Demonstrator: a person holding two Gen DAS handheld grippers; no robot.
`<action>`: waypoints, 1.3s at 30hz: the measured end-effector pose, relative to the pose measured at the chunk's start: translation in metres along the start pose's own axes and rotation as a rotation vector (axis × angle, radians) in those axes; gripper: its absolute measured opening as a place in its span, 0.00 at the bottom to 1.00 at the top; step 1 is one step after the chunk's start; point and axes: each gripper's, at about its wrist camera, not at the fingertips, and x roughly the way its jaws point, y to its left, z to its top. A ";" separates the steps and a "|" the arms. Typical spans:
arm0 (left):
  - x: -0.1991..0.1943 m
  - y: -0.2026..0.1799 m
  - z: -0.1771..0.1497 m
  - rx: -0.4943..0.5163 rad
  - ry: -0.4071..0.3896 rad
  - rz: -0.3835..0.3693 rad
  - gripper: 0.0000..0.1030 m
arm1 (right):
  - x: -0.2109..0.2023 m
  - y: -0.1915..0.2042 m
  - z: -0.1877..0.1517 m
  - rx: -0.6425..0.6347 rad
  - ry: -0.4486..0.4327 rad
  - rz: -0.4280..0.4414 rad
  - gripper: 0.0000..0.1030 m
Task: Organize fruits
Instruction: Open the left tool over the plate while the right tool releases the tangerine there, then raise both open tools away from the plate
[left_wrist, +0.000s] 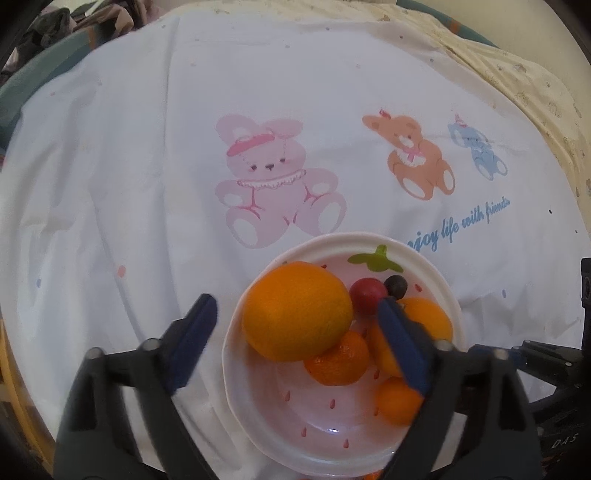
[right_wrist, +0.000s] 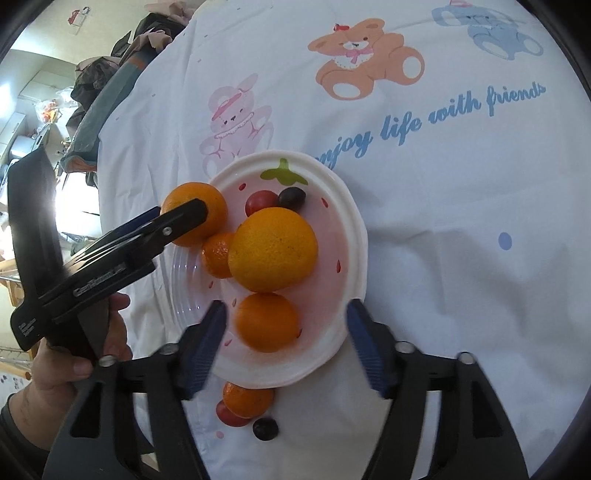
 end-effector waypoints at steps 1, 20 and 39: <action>-0.004 -0.001 0.000 0.006 -0.003 0.004 0.85 | -0.001 0.001 0.000 -0.010 -0.004 -0.013 0.77; -0.089 0.019 -0.032 -0.029 -0.074 0.036 0.85 | -0.051 0.028 -0.020 -0.068 -0.107 0.015 0.78; -0.164 0.020 -0.118 -0.071 -0.174 0.038 0.85 | -0.081 0.041 -0.081 -0.086 -0.182 -0.020 0.78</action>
